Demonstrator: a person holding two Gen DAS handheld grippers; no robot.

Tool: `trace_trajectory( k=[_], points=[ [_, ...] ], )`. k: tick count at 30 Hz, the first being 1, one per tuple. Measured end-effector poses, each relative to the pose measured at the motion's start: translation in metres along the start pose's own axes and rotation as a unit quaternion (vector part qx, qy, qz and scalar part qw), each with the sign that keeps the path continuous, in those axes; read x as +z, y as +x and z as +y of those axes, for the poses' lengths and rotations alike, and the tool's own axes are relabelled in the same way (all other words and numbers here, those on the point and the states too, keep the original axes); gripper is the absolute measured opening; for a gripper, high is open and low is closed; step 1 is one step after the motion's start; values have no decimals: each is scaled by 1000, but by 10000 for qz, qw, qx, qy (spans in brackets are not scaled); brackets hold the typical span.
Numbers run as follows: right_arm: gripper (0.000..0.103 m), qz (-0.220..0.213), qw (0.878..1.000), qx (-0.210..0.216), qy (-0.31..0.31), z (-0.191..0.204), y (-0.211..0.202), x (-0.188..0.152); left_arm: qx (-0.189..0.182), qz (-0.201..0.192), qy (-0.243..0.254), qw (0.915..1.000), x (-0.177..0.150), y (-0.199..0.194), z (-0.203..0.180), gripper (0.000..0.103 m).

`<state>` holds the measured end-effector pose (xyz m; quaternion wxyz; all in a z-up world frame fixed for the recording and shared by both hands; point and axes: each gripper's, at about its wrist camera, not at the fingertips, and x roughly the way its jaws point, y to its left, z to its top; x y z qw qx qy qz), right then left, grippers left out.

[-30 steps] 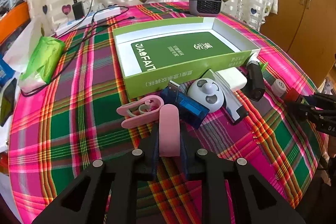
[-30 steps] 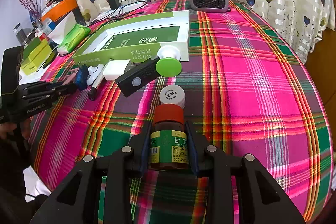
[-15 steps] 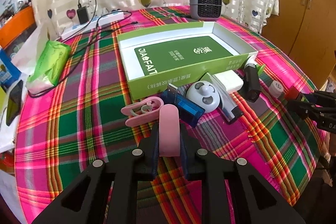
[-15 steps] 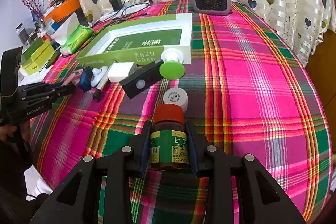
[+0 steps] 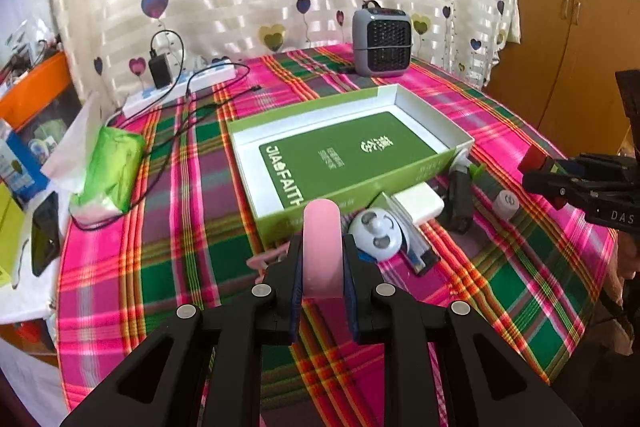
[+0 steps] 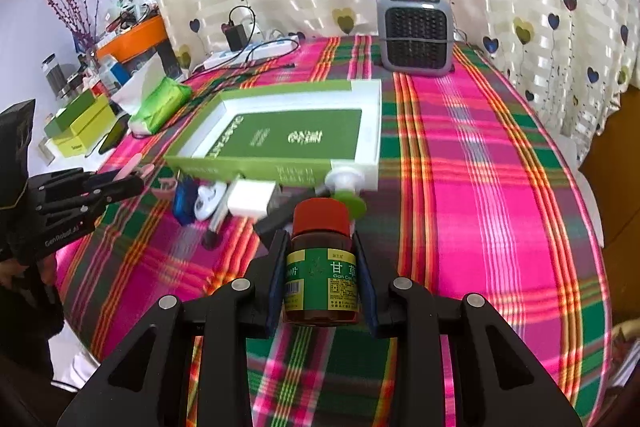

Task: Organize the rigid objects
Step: 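Carry the pink block and bottle into the green box tray and open both tools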

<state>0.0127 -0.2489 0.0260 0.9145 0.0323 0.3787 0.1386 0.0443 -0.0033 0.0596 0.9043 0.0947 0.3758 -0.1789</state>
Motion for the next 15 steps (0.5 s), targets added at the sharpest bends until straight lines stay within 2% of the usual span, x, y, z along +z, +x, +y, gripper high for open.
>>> trace_trajectory(
  k=[7,15],
  points=[
    [33,-96,9999,9,-64,4,8,28,-73,-33,-125,9999,22,11,10,17],
    [33,-38,9998,24,-173,7,40,63,-48,45,-200,9998,50,40,20,17]
  ],
)
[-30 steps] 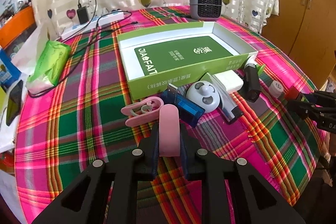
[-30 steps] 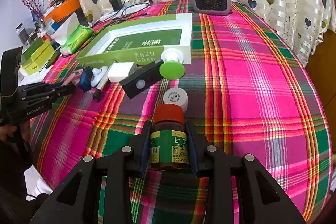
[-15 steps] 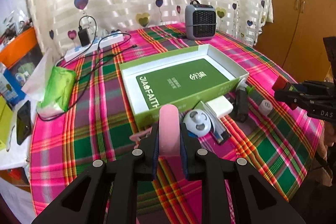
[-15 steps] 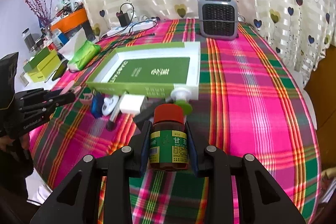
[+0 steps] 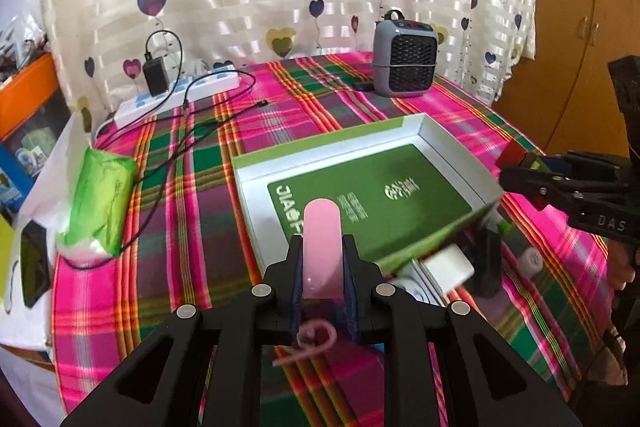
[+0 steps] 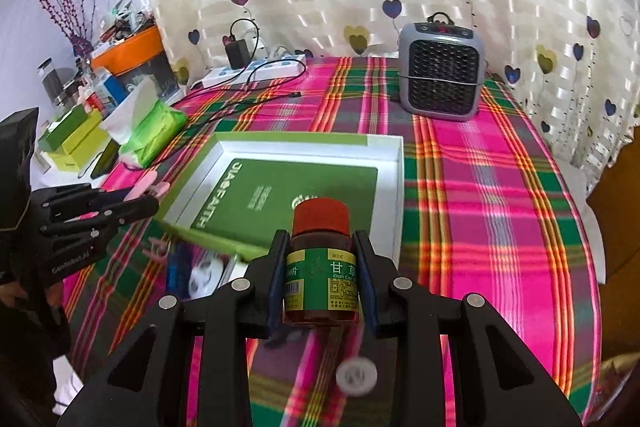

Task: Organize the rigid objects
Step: 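Carry the pink block and bottle into the green box tray and open both tools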

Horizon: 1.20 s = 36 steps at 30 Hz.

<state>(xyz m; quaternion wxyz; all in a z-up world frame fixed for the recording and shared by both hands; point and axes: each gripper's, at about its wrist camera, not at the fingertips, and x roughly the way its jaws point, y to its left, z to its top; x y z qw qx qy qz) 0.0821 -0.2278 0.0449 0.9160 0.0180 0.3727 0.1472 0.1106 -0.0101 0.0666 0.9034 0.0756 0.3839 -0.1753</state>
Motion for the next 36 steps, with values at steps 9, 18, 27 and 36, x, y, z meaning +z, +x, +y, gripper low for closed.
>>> trace_trajectory(
  k=[9,18,27,36],
  points=[
    [33,267,9995,-129,59,-11,40,24,102,126,5,9999,17,31,4,17],
    [33,483,9983,-322,53,-20,74,42,40,330,-198,9993,29,61,7,17],
    [33,736,9959,-519,30,-27,107,51,106,519,-389,9978,35,87,15,17],
    [33,758,9945,-716,-125,-25,120,56,203,660,-476,9965,34,101,20,17]
  ],
)
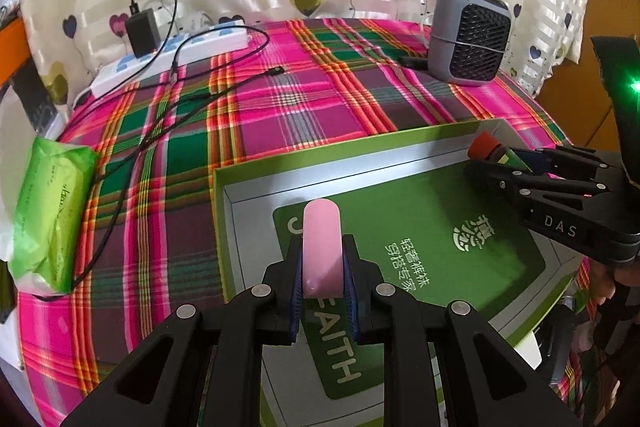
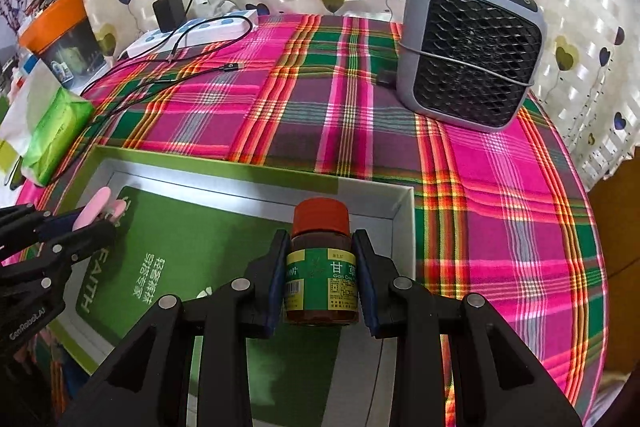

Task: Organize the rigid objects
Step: 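Carry the pink block and bottle into the green box tray and open both tools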

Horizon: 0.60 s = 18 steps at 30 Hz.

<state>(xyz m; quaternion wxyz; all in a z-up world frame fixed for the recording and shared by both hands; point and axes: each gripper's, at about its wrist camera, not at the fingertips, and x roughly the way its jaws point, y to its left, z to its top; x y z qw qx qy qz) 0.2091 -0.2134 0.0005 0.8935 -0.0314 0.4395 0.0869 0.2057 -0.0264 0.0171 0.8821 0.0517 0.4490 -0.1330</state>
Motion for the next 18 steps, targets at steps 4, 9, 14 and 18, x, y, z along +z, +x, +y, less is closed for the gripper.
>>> trace_trajectory(
  k=[4,9,14,18],
  points=[
    [33,87,9999,-33,-74,3,4,2,13,42,1,10000,-1,4,1,17],
    [33,101,9998,-113,-141,5,6,3,21,44,48,10000,0,6,0,17],
    [33,100,9998,-122,-154,5,6,3,56,41,81,9999,0,6,-1,17],
    [33,75,9997,-143,-172,6,7,3,86,54,70,9999,0,7,-2,17]
  ],
)
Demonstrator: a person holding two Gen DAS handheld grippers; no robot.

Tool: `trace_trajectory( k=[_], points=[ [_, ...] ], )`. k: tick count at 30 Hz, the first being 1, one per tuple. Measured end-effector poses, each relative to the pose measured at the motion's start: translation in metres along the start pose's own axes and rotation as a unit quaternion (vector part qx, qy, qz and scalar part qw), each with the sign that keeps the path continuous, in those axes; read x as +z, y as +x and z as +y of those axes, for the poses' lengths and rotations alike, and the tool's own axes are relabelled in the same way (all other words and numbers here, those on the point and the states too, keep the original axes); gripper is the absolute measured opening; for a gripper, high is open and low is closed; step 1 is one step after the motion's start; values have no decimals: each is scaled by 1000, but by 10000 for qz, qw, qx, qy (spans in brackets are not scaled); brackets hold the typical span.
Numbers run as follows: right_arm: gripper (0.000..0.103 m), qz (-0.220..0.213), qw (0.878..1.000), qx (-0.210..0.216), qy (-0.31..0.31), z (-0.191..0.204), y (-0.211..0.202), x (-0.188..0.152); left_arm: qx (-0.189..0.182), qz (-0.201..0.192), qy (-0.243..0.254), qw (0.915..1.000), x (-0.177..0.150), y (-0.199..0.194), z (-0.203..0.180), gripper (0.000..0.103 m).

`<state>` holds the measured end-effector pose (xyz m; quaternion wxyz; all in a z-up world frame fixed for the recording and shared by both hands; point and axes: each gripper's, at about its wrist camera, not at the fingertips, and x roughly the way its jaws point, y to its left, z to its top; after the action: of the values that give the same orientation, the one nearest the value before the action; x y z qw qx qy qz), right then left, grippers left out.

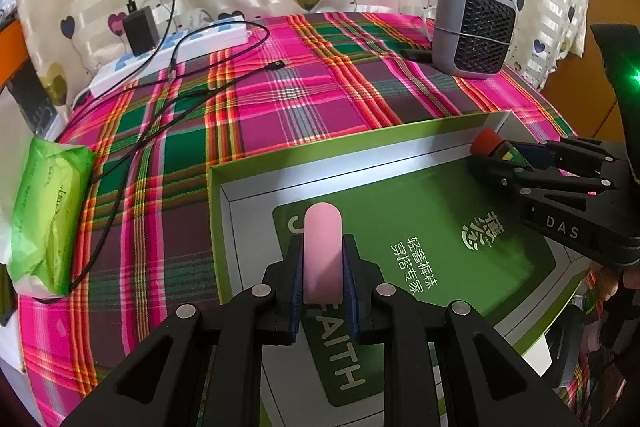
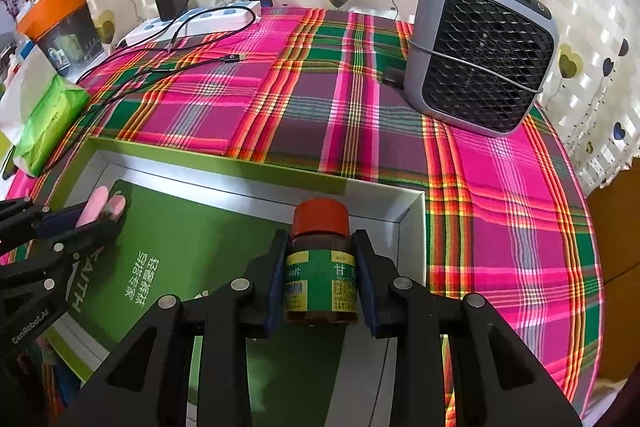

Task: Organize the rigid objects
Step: 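Carry the pink block and bottle into the green box tray and open both tools, then move the right tool to the white round jar while the left tool approaches the pink clip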

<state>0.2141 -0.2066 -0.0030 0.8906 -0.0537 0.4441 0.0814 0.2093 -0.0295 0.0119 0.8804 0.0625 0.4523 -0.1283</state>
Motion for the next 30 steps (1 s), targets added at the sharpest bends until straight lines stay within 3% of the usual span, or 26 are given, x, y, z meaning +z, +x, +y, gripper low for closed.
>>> trace_trajectory(
  k=[4,10,22,30],
  points=[
    [35,-22,10000,77,55,0,0,0,-42,-8,-26,10000,0,-1,-1,21],
    [50,-219,9996,135,139,-1,-7,-2,-77,-109,-110,9999,-3,-8,-1,26],
    [51,-635,9967,299,417,-8,-44,-15,-7,-544,-29,9985,-15,-53,-11,29],
    [51,-821,9950,372,421,-7,-70,-31,-67,-630,-122,9979,-35,-76,-15,29]
  ],
)
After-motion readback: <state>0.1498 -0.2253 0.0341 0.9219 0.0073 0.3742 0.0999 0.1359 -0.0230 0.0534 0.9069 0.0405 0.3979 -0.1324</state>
